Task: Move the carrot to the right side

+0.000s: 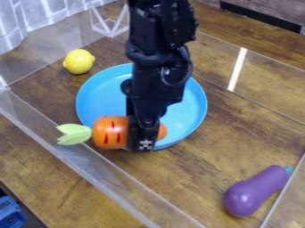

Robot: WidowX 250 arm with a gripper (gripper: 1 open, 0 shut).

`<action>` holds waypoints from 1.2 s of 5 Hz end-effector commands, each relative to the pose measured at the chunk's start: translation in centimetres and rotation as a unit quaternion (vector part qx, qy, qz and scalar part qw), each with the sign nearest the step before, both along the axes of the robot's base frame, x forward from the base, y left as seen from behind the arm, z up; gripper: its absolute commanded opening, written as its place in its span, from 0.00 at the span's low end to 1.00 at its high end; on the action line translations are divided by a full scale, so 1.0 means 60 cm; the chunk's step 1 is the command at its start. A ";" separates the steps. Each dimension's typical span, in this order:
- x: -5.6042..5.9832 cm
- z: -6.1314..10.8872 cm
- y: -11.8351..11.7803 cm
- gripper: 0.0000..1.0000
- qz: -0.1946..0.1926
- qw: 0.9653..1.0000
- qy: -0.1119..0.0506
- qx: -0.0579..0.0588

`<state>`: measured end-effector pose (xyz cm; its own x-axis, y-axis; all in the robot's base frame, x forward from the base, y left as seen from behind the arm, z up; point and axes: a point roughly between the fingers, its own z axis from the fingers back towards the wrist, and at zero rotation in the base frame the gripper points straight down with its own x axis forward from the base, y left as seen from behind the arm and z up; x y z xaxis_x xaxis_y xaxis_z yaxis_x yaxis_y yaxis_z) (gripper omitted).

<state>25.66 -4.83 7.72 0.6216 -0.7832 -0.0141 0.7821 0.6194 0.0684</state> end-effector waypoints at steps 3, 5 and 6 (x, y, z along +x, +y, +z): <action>0.025 0.012 0.030 1.00 -0.037 0.999 -0.034 -0.012; 0.028 -0.007 0.029 1.00 -0.025 0.999 -0.041 -0.012; 0.053 -0.001 0.040 1.00 -0.019 0.999 -0.044 -0.012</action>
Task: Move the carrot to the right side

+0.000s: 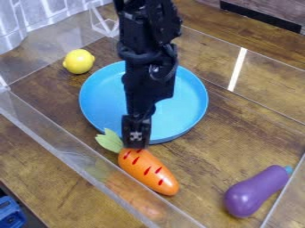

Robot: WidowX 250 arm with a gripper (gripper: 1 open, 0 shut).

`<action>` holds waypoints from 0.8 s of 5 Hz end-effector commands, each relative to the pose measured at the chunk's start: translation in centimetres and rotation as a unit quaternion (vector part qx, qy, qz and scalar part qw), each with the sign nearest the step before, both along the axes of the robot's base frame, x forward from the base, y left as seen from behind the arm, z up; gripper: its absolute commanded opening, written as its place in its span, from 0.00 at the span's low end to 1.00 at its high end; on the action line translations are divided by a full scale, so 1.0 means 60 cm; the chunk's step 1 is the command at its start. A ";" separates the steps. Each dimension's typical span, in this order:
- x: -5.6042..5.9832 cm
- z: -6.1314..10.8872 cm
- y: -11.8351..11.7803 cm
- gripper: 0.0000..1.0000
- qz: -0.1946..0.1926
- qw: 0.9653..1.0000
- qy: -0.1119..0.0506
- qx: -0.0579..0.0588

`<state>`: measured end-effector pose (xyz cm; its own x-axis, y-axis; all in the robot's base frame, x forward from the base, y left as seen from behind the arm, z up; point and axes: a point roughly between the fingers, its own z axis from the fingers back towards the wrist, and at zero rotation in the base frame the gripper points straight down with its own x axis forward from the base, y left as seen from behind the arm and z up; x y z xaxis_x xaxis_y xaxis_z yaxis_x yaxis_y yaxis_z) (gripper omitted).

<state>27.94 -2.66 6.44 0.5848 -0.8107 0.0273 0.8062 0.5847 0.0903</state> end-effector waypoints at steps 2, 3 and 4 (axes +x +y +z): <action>0.048 0.025 0.018 1.00 0.012 0.999 -0.032 -0.002; 0.056 0.022 0.023 1.00 0.018 0.999 -0.035 -0.003; 0.064 0.019 0.028 1.00 0.024 0.999 -0.039 -0.004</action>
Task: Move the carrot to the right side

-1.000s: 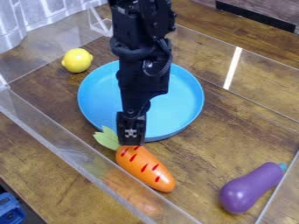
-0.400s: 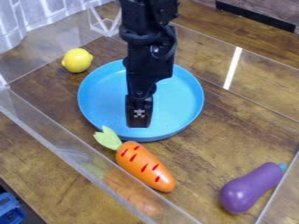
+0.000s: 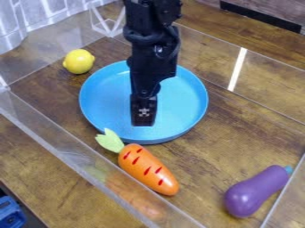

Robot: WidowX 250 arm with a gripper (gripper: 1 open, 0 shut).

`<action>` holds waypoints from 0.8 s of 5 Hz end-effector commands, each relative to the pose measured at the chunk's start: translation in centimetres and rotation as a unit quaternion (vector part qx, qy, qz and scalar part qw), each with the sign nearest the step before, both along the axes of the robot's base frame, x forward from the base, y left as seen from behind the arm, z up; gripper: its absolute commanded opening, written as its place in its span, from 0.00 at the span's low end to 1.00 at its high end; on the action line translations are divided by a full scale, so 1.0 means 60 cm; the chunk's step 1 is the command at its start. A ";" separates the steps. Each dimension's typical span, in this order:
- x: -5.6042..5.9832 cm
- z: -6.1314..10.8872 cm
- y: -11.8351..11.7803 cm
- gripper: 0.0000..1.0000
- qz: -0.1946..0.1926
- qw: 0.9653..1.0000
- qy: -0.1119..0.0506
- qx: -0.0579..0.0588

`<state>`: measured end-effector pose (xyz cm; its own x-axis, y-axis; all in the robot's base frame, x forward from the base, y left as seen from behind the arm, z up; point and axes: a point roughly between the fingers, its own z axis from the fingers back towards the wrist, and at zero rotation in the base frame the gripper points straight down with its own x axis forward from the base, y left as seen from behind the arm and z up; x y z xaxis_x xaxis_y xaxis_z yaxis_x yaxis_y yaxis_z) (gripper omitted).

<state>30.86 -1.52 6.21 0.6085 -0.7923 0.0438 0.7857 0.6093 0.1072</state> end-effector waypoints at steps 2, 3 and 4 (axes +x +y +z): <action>0.018 0.038 0.036 1.00 -0.051 0.998 -0.030 -0.001; 0.017 0.017 0.025 1.00 -0.077 0.996 -0.032 -0.005; 0.014 -0.004 0.015 1.00 -0.103 0.994 -0.035 -0.009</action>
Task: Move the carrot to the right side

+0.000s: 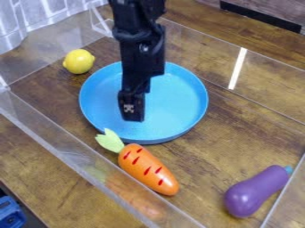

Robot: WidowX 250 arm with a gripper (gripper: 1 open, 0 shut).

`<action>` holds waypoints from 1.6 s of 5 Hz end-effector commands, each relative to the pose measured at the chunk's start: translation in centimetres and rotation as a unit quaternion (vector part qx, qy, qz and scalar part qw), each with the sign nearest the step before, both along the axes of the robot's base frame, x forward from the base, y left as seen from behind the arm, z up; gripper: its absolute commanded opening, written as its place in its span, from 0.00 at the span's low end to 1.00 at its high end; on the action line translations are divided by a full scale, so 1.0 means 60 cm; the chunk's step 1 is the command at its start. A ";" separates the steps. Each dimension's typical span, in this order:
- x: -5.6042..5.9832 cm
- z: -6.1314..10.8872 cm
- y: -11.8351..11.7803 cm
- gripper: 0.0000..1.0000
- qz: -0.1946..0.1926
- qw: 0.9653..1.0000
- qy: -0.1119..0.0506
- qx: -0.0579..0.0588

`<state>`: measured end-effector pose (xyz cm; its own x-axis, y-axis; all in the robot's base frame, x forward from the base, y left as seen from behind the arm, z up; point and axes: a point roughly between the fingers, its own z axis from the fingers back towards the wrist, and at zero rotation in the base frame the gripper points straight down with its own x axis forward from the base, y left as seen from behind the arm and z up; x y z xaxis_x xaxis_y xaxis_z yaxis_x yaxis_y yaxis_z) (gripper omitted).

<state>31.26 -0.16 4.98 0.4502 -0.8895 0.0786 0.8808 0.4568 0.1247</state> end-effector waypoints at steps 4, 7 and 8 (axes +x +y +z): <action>0.008 -0.043 -0.040 1.00 -0.135 0.990 -0.032 -0.006; -0.004 -0.049 -0.066 1.00 -0.170 0.984 -0.040 -0.021; -0.011 -0.056 -0.061 1.00 -0.177 0.983 -0.040 -0.020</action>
